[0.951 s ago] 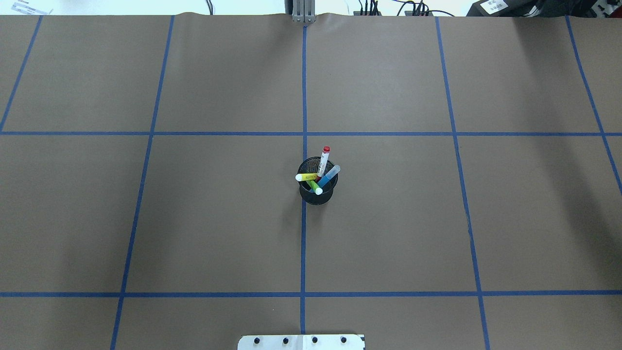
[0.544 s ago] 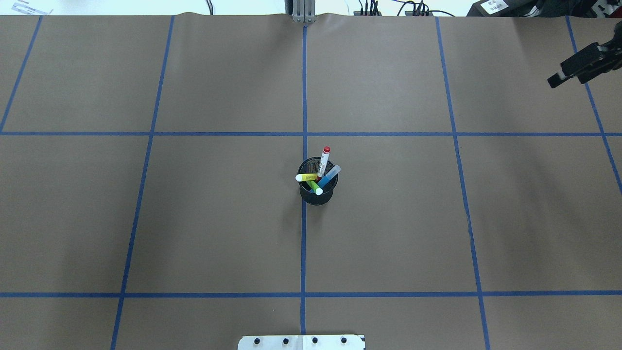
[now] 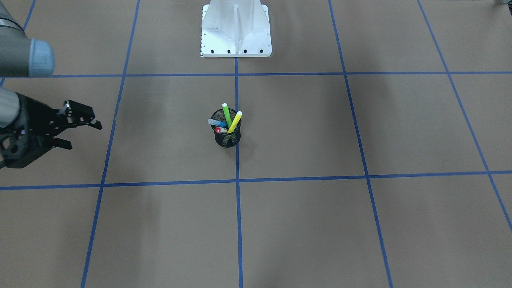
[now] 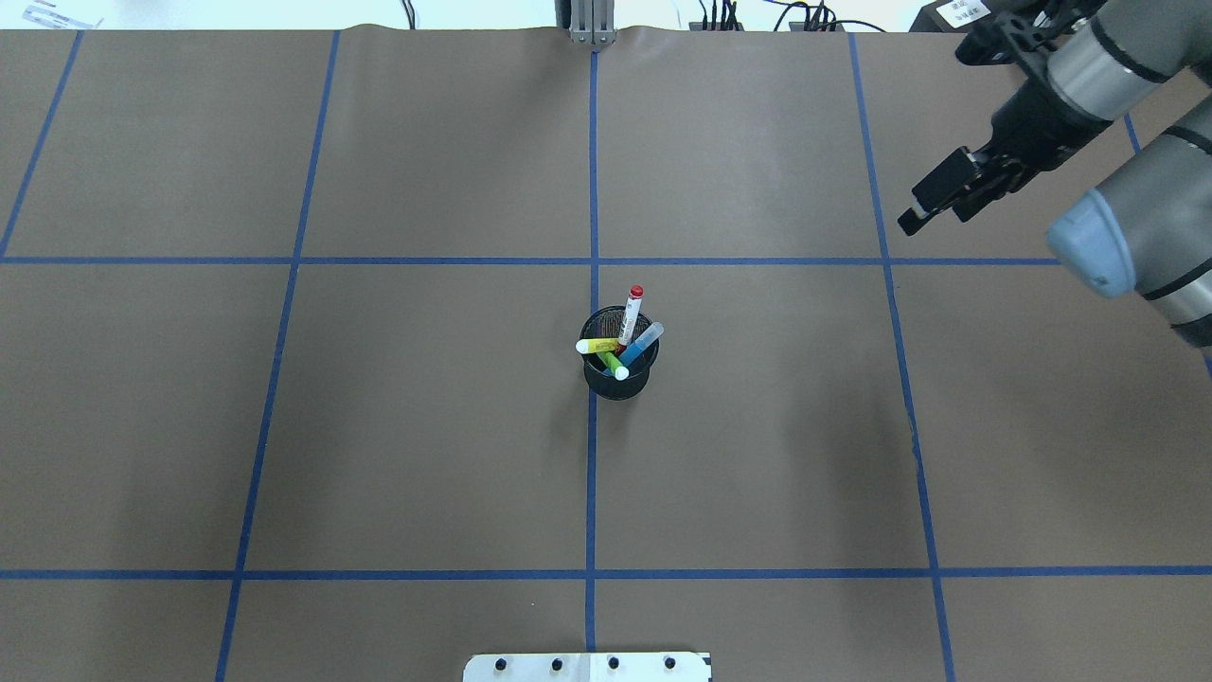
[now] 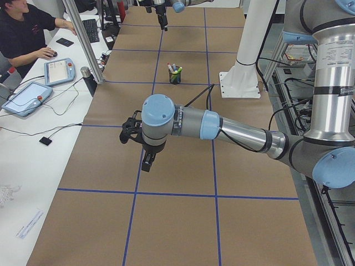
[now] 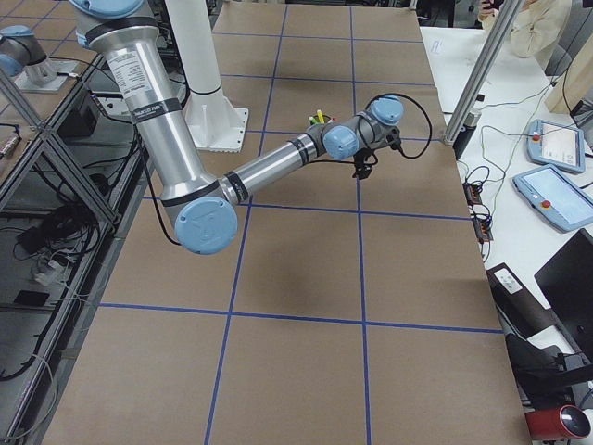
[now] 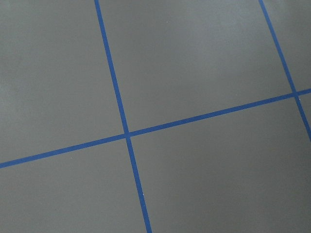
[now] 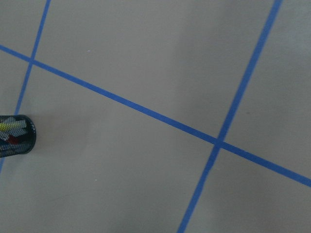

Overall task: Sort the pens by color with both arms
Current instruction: 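Move the right gripper over the black mesh pen cup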

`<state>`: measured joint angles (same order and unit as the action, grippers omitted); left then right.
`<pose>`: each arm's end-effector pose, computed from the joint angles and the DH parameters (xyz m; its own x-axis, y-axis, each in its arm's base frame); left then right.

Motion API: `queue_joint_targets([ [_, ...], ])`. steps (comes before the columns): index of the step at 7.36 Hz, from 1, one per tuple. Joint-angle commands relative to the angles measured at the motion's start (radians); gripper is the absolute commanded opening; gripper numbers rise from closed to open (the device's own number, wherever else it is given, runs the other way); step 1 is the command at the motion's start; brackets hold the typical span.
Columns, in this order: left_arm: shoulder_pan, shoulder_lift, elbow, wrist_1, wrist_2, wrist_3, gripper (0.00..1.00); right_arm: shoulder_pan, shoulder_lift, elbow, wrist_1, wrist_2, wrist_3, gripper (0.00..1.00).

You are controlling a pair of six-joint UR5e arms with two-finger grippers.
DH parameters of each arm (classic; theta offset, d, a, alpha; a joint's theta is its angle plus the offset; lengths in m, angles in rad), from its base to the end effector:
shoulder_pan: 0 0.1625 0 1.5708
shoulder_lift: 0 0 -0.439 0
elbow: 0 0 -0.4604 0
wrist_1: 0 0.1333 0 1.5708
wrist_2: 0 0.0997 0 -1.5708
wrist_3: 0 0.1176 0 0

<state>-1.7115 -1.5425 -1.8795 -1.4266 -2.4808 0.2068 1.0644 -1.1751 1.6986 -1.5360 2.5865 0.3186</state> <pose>-0.1156 -0.5276 0.5319 0.6380 0.2211 -0.7376 0.0081 0.9559 0.2935 -0.3032 -0.6155 0.3372 0.3592 -0.3843 0.8505 0.3147 0.9078 0.2773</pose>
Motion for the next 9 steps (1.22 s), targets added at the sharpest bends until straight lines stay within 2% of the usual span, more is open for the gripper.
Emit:
queue_joint_targets([
  [1,0.001,-0.002,-0.001,-0.002,-0.001,-0.030,1.00,-0.073,0.025,0.012,0.010,-0.002,0.057,0.99],
  [5,0.001,-0.005,-0.004,-0.002,-0.016,-0.037,1.00,-0.187,0.135,-0.001,0.065,-0.034,0.305,0.97],
  [6,0.001,-0.005,-0.004,-0.002,-0.017,-0.037,1.00,-0.214,0.147,-0.019,0.145,-0.078,0.401,0.96],
  [8,0.003,-0.008,-0.003,-0.002,-0.017,-0.044,1.00,-0.279,0.149,-0.097,0.383,-0.155,0.619,0.97],
  [9,0.003,-0.010,-0.003,-0.003,-0.017,-0.049,1.00,-0.293,0.144,-0.115,0.442,-0.170,0.663,0.97],
])
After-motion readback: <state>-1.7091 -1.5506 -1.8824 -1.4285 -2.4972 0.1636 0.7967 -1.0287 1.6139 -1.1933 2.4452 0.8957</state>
